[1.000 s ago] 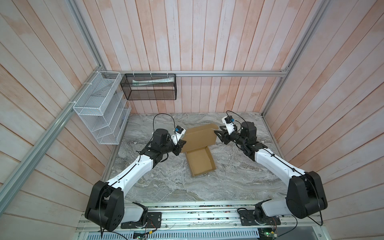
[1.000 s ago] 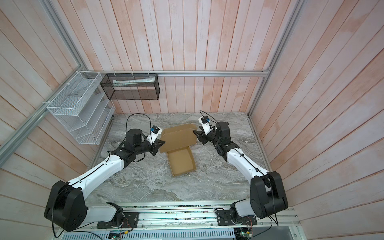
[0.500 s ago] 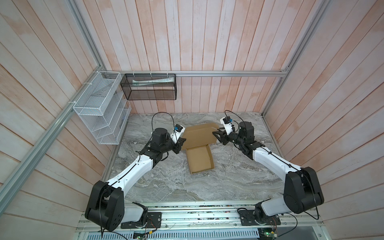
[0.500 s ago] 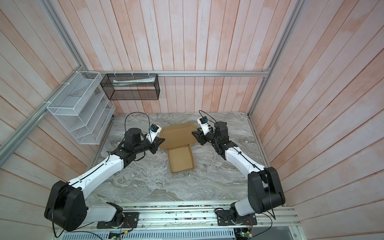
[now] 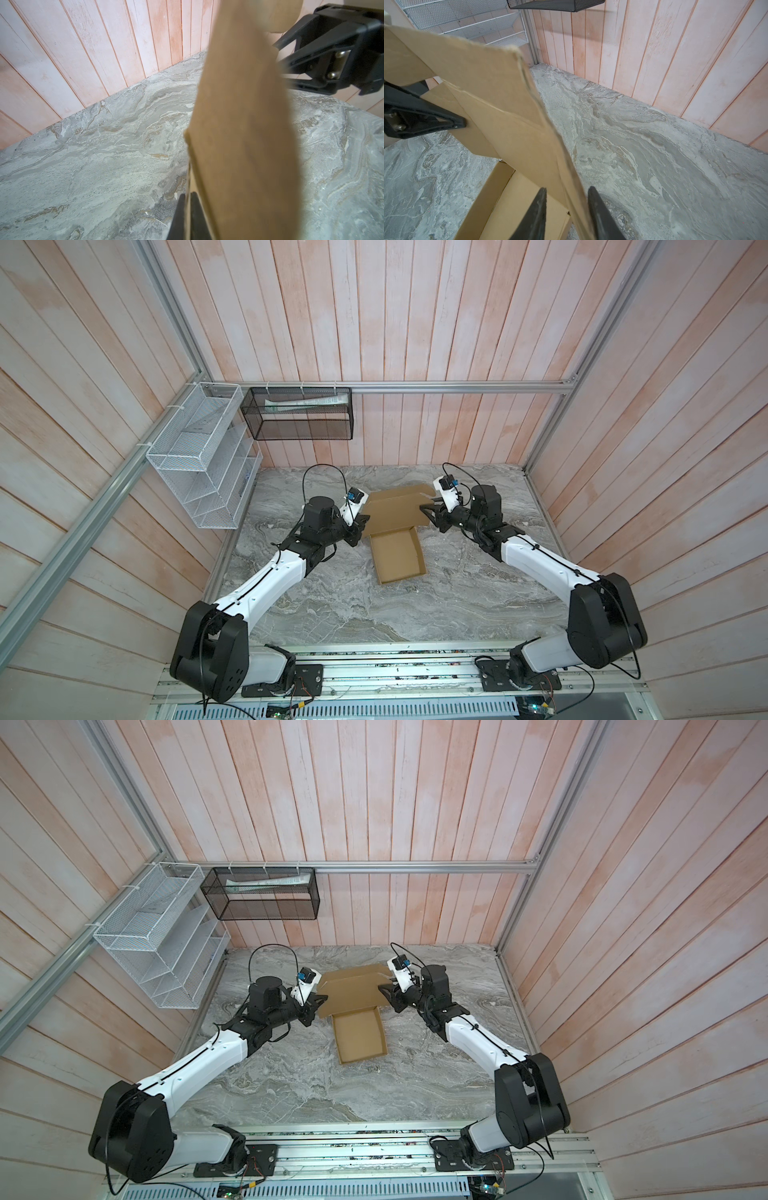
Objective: Fold the paper box
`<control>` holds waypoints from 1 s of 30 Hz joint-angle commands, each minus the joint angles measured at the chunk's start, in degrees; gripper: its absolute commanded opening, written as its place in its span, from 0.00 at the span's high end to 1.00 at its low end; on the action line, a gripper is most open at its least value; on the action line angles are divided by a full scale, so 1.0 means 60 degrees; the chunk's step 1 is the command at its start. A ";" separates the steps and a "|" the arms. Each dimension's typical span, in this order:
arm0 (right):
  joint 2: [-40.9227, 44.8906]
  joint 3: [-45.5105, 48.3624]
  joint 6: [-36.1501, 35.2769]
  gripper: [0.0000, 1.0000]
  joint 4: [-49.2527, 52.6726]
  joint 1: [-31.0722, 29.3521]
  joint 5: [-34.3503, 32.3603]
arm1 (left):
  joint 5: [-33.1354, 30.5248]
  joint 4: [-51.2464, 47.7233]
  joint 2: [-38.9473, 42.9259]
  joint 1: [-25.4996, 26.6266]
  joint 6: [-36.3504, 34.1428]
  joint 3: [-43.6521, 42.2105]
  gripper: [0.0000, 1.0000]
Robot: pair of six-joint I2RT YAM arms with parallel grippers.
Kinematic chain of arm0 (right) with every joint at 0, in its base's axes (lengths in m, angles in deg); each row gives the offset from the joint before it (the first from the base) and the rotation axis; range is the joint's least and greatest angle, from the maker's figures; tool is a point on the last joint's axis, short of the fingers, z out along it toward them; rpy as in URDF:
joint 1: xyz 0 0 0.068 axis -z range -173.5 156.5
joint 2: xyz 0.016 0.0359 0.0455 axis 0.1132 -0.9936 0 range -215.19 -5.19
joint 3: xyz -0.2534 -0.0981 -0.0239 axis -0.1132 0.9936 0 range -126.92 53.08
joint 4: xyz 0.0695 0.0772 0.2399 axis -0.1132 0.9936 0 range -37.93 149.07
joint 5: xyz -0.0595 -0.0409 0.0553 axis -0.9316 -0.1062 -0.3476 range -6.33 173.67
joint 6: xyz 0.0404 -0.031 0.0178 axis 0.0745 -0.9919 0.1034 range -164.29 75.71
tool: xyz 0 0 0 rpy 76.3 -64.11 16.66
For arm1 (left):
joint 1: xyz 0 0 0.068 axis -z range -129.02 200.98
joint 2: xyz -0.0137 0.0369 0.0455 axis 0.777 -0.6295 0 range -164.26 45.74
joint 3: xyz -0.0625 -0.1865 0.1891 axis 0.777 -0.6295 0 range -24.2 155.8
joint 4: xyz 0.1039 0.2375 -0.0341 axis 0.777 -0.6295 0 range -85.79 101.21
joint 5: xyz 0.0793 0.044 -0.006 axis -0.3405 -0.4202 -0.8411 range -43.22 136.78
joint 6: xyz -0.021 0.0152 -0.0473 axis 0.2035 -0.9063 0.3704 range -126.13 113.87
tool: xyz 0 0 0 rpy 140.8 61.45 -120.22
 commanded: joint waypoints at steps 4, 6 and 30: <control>0.0147 -0.0535 -0.0047 0.71 0.0360 -0.0226 -0.0537 | -0.0179 0.0299 -0.0122 -0.0041 0.0085 -0.0132 1.00; 0.0168 -0.0549 -0.0047 0.73 0.0438 -0.0270 -0.0709 | -0.0262 0.0303 -0.0122 -0.0056 0.0114 -0.0132 1.00; 0.0116 -0.0855 -0.0075 0.98 0.0987 -0.0635 -0.1432 | -0.0652 0.0019 -0.0092 -0.0045 0.1037 0.0019 0.81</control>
